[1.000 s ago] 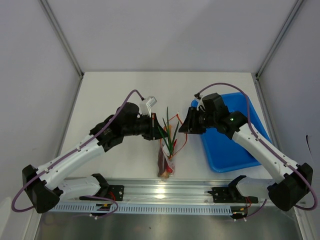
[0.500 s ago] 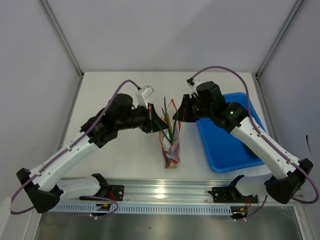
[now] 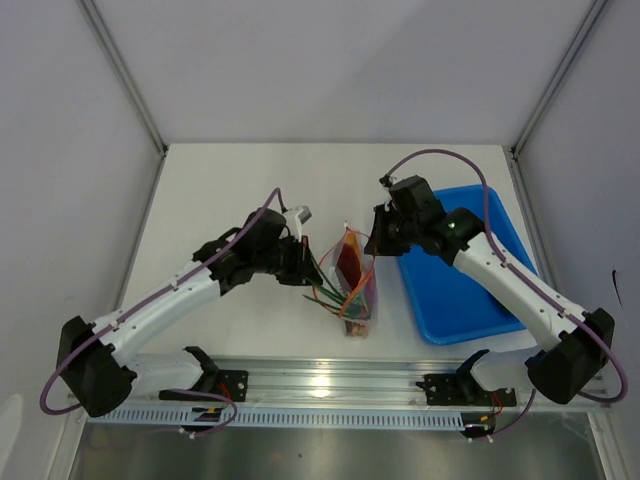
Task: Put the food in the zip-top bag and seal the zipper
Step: Adjust the zipper food storage bag at the center of the board.
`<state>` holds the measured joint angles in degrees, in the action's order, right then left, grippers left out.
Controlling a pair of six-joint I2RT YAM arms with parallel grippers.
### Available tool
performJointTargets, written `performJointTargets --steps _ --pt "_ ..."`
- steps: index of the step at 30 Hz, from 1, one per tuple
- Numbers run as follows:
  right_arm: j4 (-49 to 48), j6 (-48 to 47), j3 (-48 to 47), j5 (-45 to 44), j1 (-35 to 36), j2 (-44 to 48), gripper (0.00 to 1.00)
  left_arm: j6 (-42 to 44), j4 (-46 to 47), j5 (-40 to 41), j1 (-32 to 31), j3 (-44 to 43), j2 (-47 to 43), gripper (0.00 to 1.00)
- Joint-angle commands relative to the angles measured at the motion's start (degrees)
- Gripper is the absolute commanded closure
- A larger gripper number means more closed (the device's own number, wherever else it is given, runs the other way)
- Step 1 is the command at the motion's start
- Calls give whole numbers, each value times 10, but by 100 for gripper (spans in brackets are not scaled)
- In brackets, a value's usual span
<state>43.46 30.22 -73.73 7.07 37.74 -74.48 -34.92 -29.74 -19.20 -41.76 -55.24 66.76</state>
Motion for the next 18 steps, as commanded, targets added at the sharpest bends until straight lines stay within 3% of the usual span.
performJointTargets --steps 1,6,10,18 --pt "7 -34 -70 -20 1 -5 100 12 -1 1 17 -51 -23 99" --pt "57 -56 -176 -30 1 -3 100 21 -39 -1 17 -164 -60 99" --pt "76 -50 -205 -15 1 8 100 10 -45 -17 17 -175 -86 99" --pt "-29 -15 -36 40 -14 14 100 6 3 -5 19 -46 -56 99"
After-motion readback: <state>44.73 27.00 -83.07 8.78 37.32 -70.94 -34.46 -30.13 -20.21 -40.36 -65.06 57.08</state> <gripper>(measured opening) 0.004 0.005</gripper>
